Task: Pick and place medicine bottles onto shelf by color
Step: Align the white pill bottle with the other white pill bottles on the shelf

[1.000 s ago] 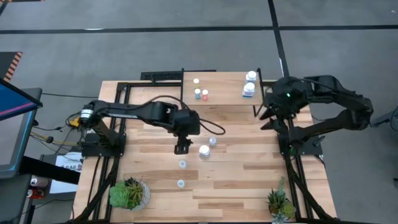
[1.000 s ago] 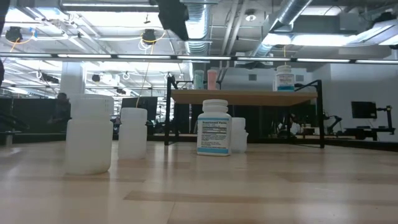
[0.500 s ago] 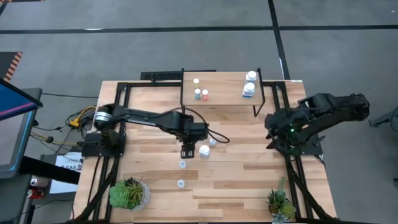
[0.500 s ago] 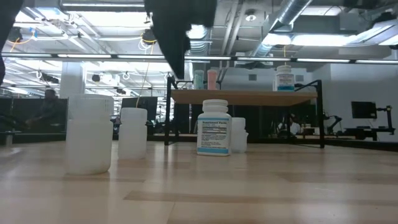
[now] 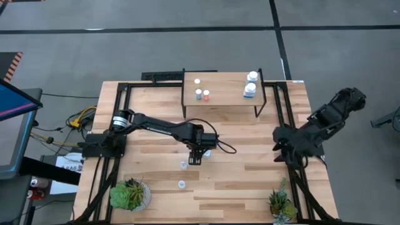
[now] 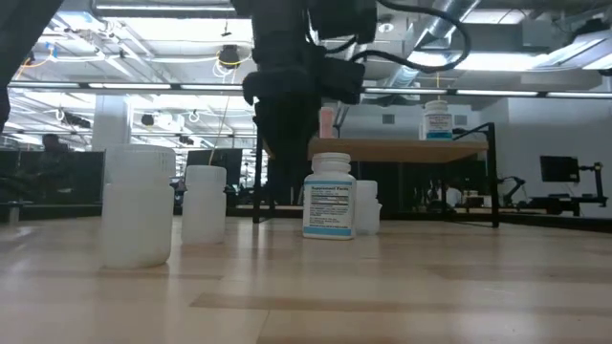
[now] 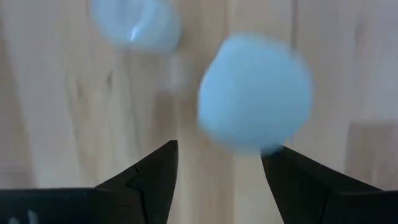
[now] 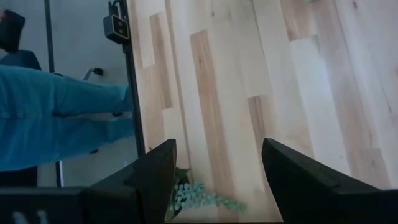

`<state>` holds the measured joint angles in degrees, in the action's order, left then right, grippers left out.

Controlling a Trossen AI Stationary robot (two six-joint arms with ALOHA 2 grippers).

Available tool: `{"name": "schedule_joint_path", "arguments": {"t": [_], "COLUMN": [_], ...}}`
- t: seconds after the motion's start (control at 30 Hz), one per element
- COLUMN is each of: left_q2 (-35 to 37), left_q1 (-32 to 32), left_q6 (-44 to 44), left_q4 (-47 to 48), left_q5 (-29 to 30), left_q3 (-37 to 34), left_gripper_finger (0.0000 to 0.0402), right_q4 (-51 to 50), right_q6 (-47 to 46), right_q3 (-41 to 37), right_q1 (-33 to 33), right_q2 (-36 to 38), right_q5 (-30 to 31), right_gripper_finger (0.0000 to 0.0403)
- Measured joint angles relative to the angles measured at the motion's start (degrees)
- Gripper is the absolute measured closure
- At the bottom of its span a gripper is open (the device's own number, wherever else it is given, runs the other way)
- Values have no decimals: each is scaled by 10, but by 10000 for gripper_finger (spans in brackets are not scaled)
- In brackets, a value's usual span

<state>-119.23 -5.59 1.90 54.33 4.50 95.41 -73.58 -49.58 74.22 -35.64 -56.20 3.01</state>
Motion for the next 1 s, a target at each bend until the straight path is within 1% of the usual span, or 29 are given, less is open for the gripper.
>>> {"name": "schedule_joint_path", "arguments": {"t": [0.13,0.37,0.47,0.6,0.7,0.73,0.83,1.0], "left_q2": [-2,-2,-2,-2,5,10,24,37], "left_q1": [-7,-27,-32,-34,-34,-34,-35,-42], "left_q6": [9,47,64,78,78,77,59,-1], "left_q4": [-46,-149,-202,-264,-273,-263,-173,78], "left_q5": [-19,-38,-33,-1,8,7,-4,-13], "left_q3": [4,5,5,5,33,51,124,266], "left_gripper_finger": [184,185,185,185,185,185,185,185], "right_q4": [3,4,4,4,4,4,5,25], "right_q6": [-15,-16,-16,-16,-16,-16,-30,-92], "right_q3": [0,0,0,0,0,0,-1,-36], "right_q1": [-20,-22,-22,-22,-22,-22,-24,-29], "right_q2": [-1,-1,-1,-2,-1,-1,-5,-28], "right_q5": [6,6,6,6,6,9,30,109], "right_gripper_finger": [143,143,143,143,143,143,143,143]}}
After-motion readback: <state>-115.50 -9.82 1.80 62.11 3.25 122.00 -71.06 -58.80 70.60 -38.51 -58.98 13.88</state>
